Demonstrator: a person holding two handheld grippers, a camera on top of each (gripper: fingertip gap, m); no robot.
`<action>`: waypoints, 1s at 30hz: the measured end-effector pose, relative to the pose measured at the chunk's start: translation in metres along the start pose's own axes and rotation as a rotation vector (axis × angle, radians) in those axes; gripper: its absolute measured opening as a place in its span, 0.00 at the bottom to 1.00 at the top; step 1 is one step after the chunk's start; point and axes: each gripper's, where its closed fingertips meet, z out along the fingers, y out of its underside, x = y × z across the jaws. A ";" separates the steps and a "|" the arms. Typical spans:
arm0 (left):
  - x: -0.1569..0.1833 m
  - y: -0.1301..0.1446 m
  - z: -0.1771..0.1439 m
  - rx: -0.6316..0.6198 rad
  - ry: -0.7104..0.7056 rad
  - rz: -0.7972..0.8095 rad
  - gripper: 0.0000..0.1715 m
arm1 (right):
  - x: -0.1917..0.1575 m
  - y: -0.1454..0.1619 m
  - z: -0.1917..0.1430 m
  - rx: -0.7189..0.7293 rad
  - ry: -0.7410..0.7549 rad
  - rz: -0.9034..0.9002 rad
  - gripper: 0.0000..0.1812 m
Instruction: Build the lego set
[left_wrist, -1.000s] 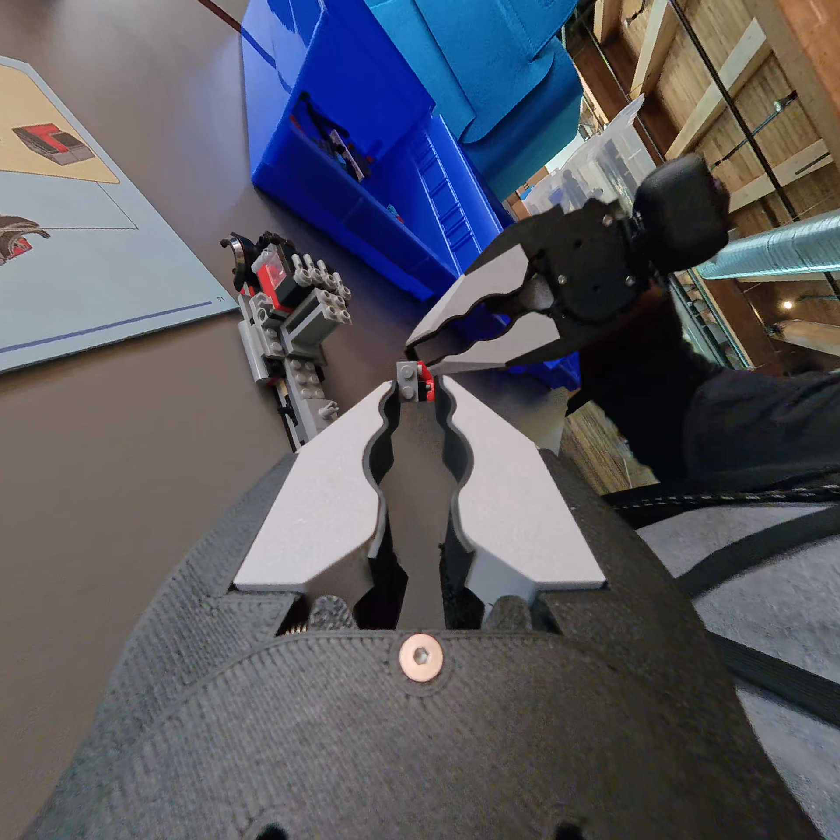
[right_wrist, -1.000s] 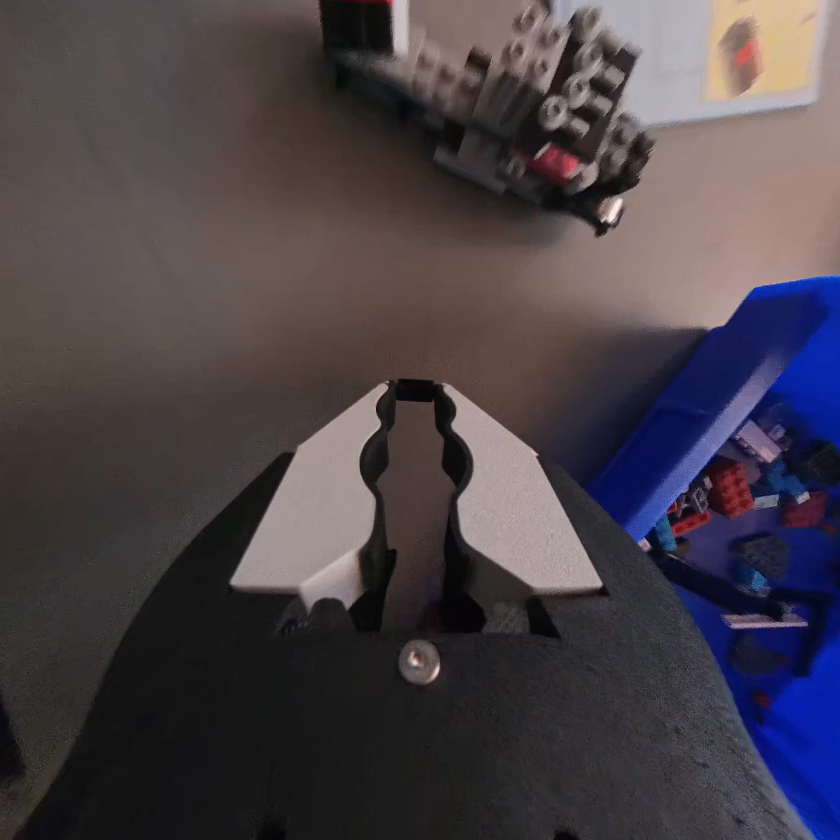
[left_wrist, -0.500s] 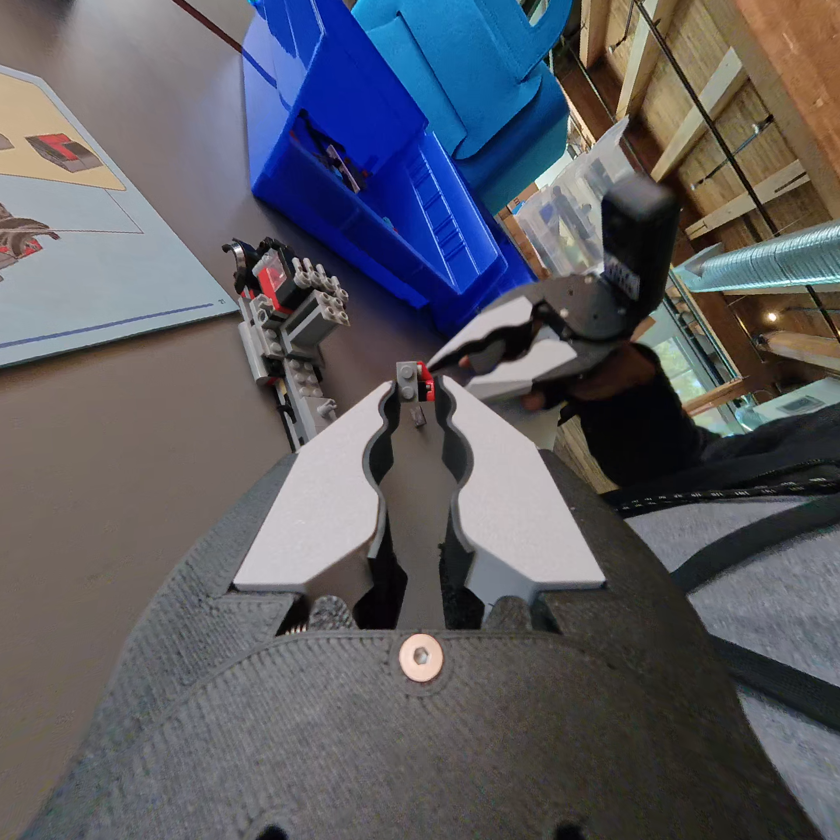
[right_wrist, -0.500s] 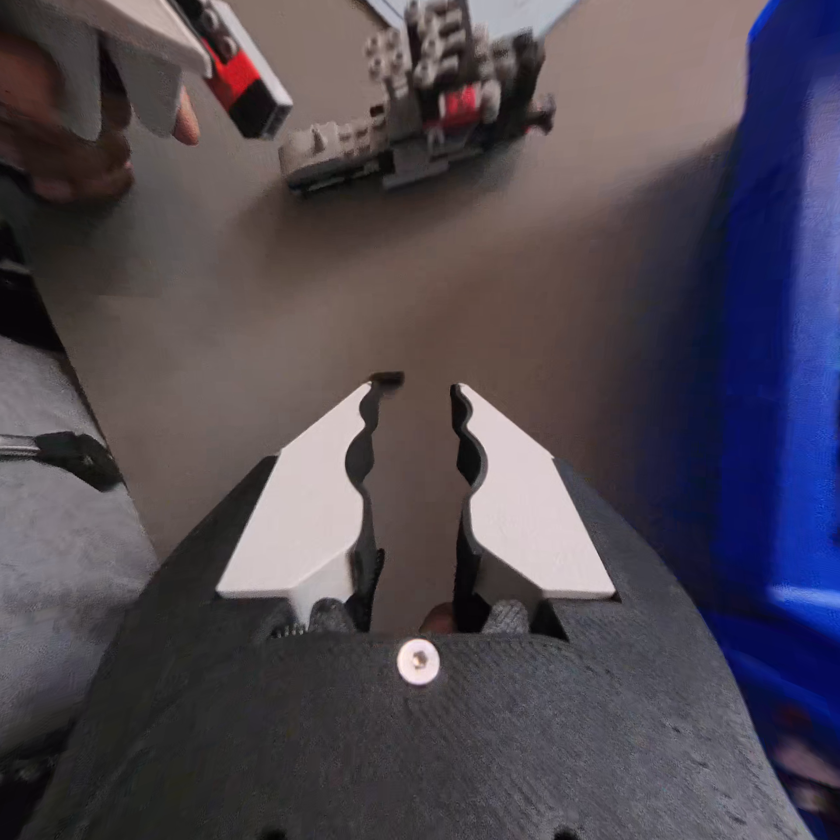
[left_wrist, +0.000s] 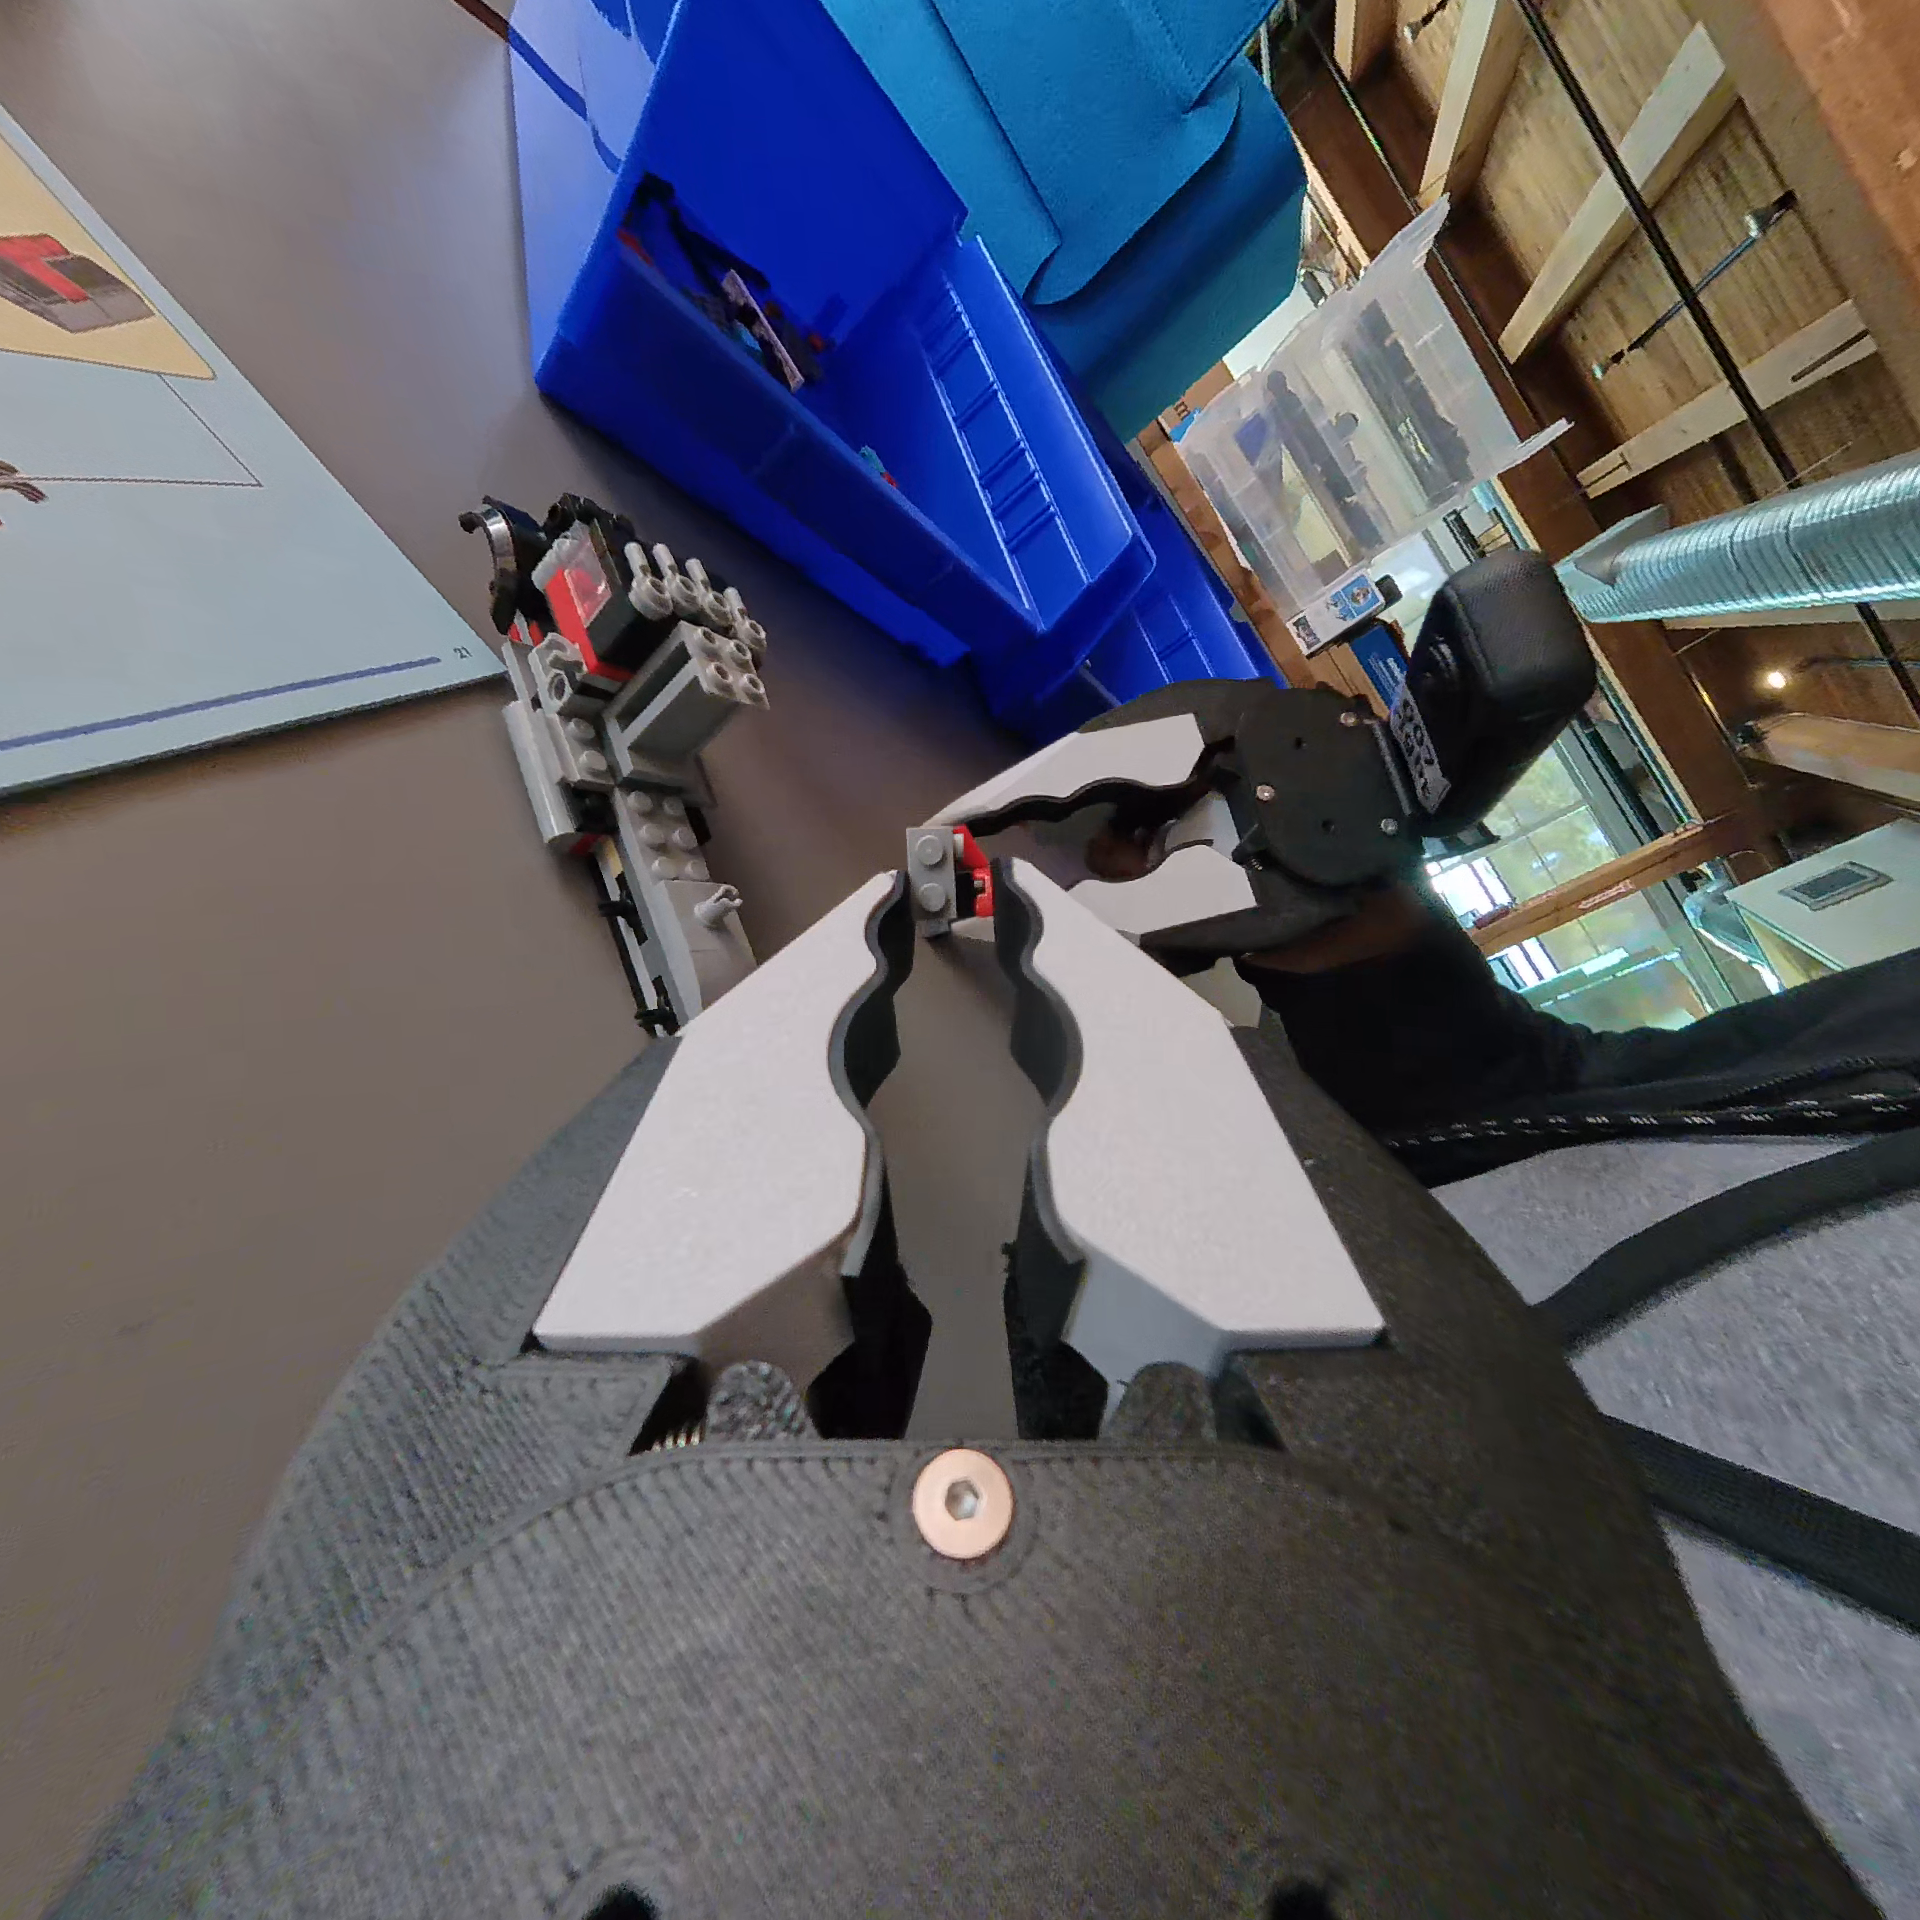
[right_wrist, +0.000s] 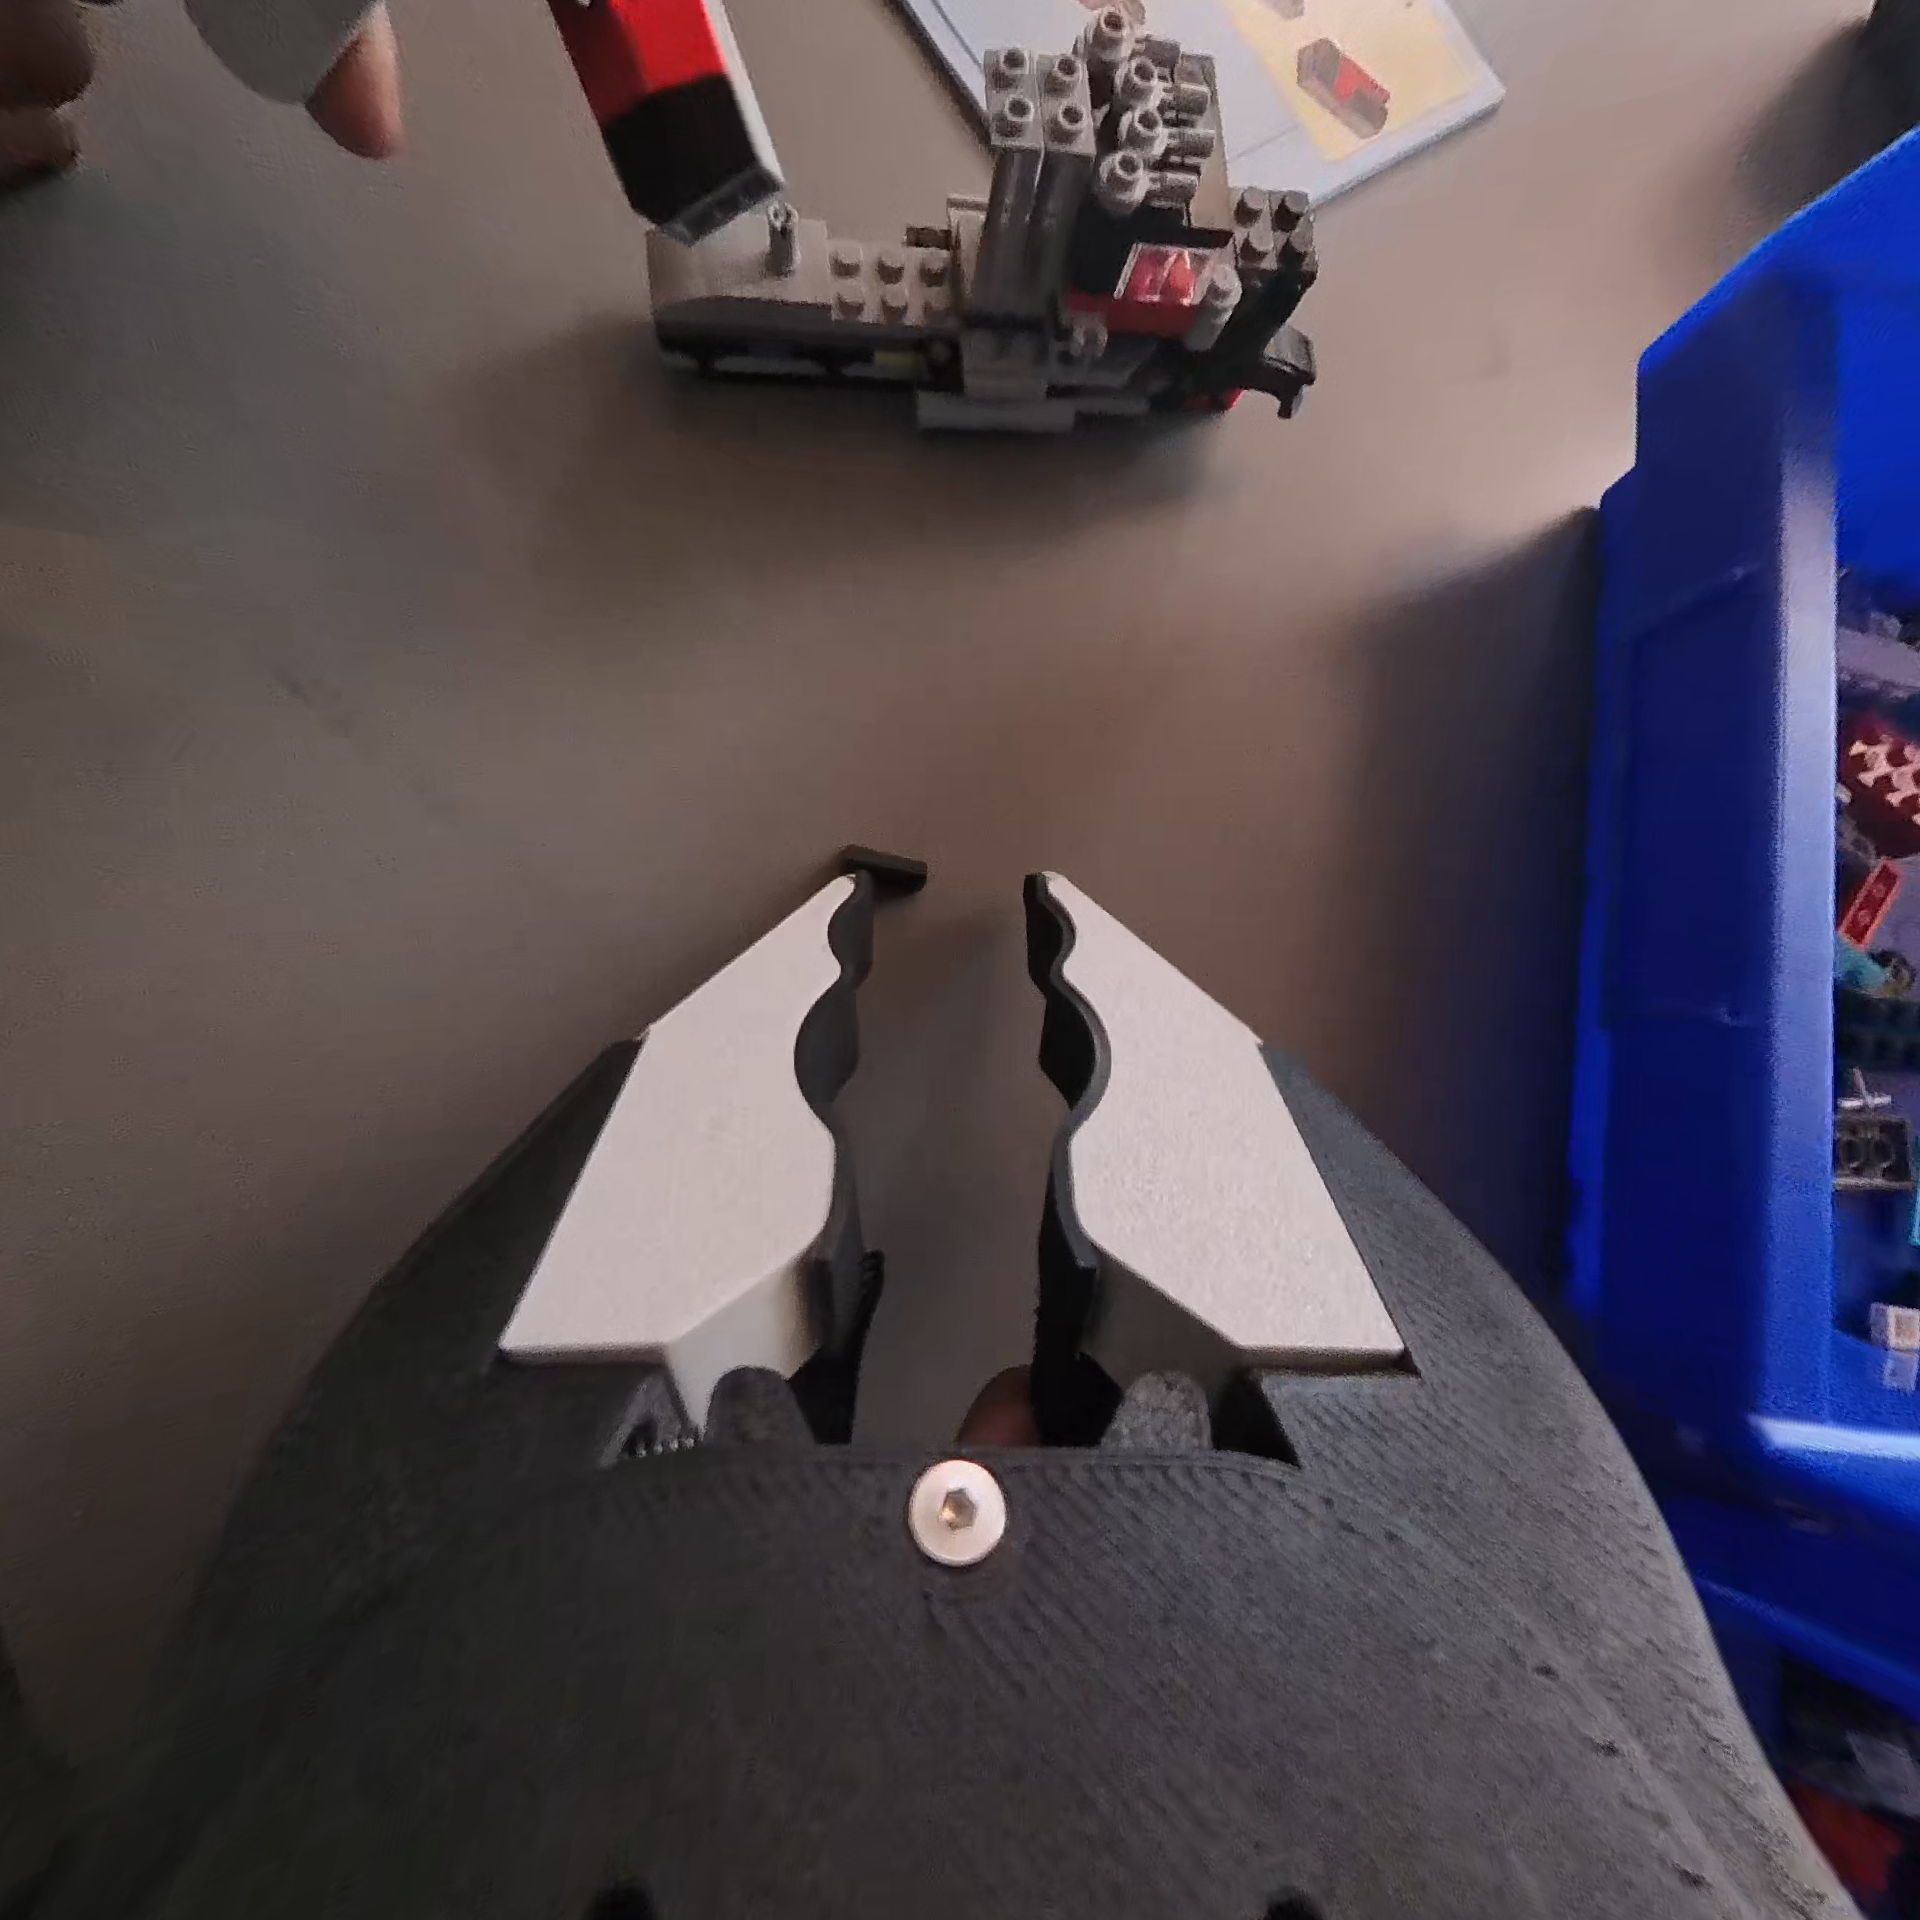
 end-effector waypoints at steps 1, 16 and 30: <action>0.000 0.000 0.000 0.002 -0.001 0.002 0.09 | 0.002 -0.002 0.002 0.001 0.002 -0.008 0.17; 0.003 0.001 -0.002 0.005 0.015 -0.002 0.09 | 0.011 -0.009 0.008 0.049 -0.020 0.221 0.07; 0.007 0.003 -0.005 0.011 0.028 -0.003 0.09 | 0.018 -0.006 0.002 0.080 -0.105 0.403 0.03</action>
